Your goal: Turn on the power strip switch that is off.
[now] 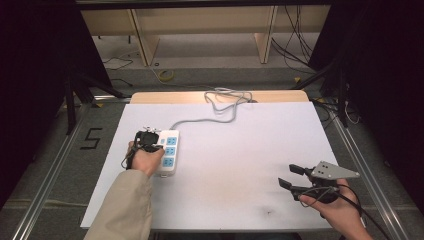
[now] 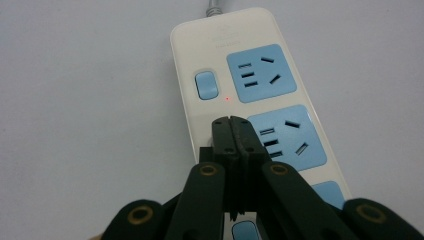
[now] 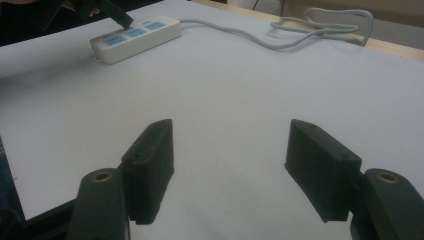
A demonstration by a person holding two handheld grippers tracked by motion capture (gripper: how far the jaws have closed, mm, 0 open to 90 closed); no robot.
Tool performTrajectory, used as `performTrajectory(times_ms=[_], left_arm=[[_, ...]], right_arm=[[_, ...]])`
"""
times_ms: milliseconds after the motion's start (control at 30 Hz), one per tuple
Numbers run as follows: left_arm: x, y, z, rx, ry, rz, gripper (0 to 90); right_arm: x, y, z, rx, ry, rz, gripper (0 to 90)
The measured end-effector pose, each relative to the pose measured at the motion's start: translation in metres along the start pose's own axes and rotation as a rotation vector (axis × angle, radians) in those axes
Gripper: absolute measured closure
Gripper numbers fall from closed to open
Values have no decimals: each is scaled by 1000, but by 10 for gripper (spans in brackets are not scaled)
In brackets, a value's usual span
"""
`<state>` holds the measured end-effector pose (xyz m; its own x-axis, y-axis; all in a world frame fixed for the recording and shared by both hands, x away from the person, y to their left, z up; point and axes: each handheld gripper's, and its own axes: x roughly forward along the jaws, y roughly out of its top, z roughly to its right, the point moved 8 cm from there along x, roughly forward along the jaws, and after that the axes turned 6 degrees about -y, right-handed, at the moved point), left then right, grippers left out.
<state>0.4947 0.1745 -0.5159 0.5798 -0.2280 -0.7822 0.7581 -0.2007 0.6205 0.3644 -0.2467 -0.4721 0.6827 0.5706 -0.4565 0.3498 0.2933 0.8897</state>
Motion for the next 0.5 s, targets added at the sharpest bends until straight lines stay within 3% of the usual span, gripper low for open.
performTrajectory(times_ms=[500], left_arm=[[0, 1, 0, -9, 3, -21, 899]], right_arm=[[0, 0, 0, -1, 1, 1, 360]])
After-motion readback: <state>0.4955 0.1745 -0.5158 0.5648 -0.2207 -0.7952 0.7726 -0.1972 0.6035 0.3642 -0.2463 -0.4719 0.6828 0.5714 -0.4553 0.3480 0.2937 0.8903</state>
